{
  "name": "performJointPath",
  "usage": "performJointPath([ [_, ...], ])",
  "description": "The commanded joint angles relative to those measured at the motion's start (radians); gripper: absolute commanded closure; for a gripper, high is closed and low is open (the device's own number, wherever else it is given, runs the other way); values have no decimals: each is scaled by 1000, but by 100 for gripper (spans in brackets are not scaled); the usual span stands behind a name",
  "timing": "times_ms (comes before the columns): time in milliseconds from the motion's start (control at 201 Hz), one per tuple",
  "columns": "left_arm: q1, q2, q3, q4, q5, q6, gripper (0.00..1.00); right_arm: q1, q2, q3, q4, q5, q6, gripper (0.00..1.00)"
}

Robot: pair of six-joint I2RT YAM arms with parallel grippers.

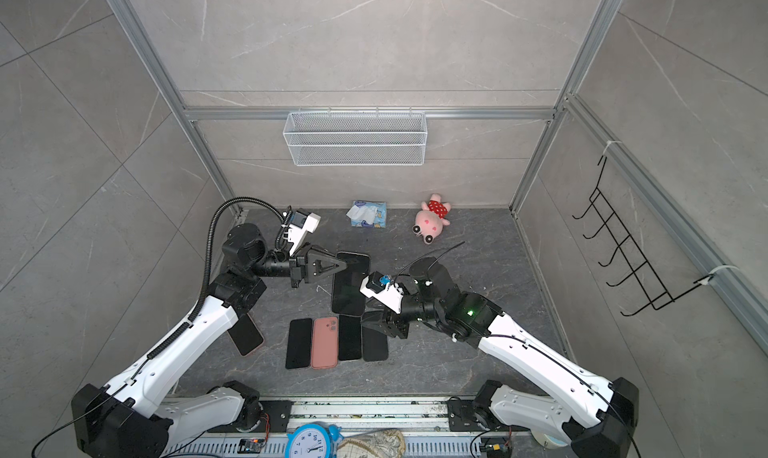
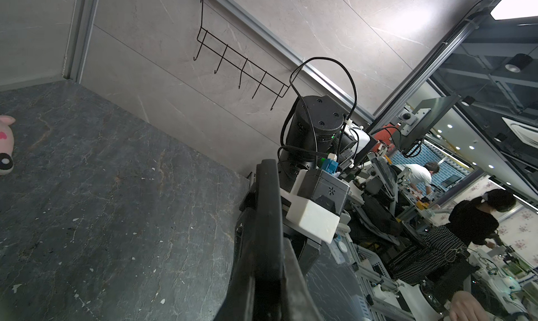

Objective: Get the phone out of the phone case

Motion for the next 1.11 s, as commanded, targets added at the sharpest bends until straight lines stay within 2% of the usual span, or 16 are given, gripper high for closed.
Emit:
performJointPath([
  [0, -6, -15, 5, 89, 13, -15, 100, -3, 11, 45, 34, -36, 6, 53],
  [224, -7, -10, -4, 97, 2, -17, 100, -2, 23, 48, 47, -41, 19, 61],
  [598, -7, 5, -16, 137, -31, -46, 100, -7, 31, 36, 43, -100, -7, 86],
  [847, -25, 66, -15, 239, -89, -177, 100, -7, 33, 24, 85, -134, -82, 100],
  [977, -83, 92, -22, 241, -136, -175, 100, -6, 61, 60, 114, -142, -118, 100],
  [1101, -90, 118, -58, 356, -159, -258, 100, -9, 76, 76, 138, -132, -156, 100],
])
